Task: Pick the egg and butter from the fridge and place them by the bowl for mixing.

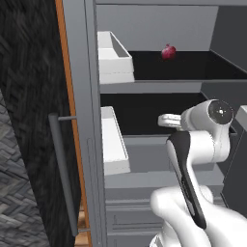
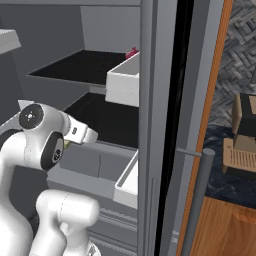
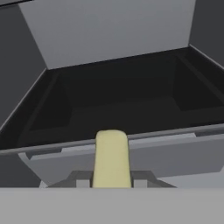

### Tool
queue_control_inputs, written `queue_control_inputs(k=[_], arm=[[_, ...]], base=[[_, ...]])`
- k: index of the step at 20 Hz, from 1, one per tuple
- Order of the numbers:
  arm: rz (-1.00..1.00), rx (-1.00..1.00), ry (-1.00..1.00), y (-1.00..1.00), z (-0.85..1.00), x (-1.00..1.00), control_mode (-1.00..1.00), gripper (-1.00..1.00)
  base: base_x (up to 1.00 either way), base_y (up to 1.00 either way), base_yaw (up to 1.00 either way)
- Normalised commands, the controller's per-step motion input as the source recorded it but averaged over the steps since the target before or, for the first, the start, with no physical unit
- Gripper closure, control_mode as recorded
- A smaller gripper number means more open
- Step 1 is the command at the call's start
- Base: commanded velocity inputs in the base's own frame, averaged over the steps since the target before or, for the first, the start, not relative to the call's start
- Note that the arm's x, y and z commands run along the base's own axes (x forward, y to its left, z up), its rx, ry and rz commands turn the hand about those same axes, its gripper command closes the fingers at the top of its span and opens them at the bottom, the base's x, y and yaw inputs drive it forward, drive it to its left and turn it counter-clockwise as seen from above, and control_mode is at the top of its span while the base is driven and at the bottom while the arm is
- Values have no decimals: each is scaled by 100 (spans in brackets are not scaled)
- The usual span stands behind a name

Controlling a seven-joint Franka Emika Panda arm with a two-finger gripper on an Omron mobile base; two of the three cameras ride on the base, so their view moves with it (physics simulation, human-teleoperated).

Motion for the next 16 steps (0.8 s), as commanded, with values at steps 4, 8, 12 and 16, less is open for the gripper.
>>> queue_control_inputs(k=[4, 8, 12, 16], arm=[[0, 0, 0, 0, 0, 0, -100, 100], [0, 0, 0, 1, -2, -7, 100, 100], [0, 0, 0, 0, 0, 0, 100, 100], [0, 0, 0, 0, 0, 0, 100, 100]], base=[[0, 0, 0], [-23, 0, 0], [-68, 0, 0], [-76, 0, 0]])
